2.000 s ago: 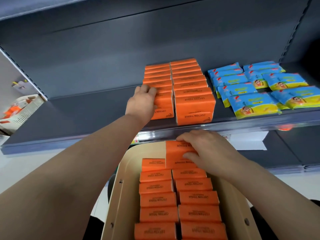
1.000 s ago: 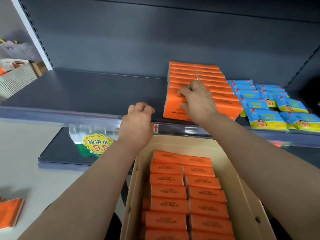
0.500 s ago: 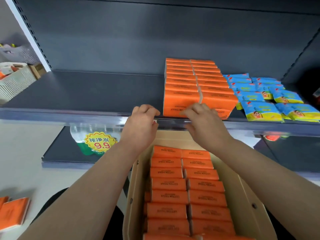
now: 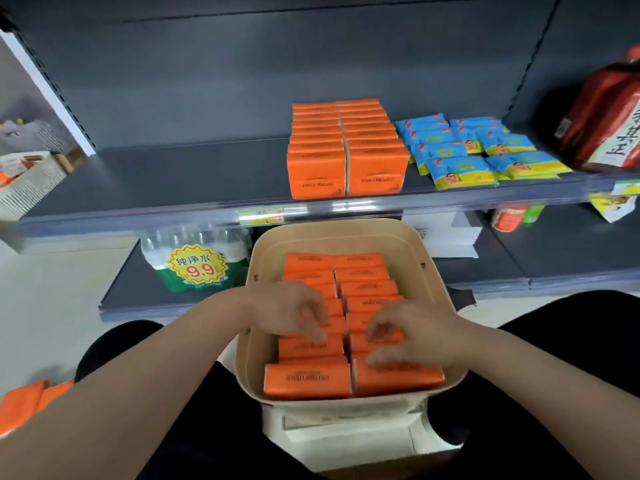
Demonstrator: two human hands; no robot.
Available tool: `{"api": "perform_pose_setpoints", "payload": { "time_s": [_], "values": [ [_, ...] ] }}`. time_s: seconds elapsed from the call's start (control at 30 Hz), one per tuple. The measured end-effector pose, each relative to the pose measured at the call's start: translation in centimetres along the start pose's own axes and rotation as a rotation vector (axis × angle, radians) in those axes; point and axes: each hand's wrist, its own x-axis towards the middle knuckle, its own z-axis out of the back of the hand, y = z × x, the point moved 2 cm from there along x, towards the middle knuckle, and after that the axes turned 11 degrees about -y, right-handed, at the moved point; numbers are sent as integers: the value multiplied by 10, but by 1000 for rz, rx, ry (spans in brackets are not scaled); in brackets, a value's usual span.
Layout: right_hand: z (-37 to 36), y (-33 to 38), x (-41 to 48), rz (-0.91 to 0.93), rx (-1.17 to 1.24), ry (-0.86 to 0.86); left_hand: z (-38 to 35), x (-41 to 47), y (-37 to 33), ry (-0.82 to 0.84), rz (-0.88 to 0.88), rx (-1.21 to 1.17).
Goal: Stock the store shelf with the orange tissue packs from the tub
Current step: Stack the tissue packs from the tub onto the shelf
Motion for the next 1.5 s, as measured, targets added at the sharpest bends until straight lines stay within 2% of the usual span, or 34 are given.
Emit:
{"api": "perform_pose_setpoints", "payload": {
  "time_s": [0.13,0.3,0.47,0.7,0.83,0.97,1.13,1.5],
  "values": [
    [-1,-3,-10,-6,-8,85,-1,-6,-7,0,28,48],
    [-8,-8,-7,-38,-25,14,-4,-10,-6,0,66,36],
    [-13,-16,-4,-54,-82,47,-19,-14,-3,165,121,47],
    [19,-21,6,-98,-49,-224,-33,-9,-1,189,63,202],
    [23,-18,9,-116,-119,-271,-26,-1,2,101,78,170],
    [23,-15,14,-140,-145,-282,-32,3,5,68,-26,347],
    [41,-13,22,-162,-138,-373,-3,8,0,-101,-82,352],
    [146,2,101,-116,-260,-803,158,7,-5,-836,137,259]
  ]
}}
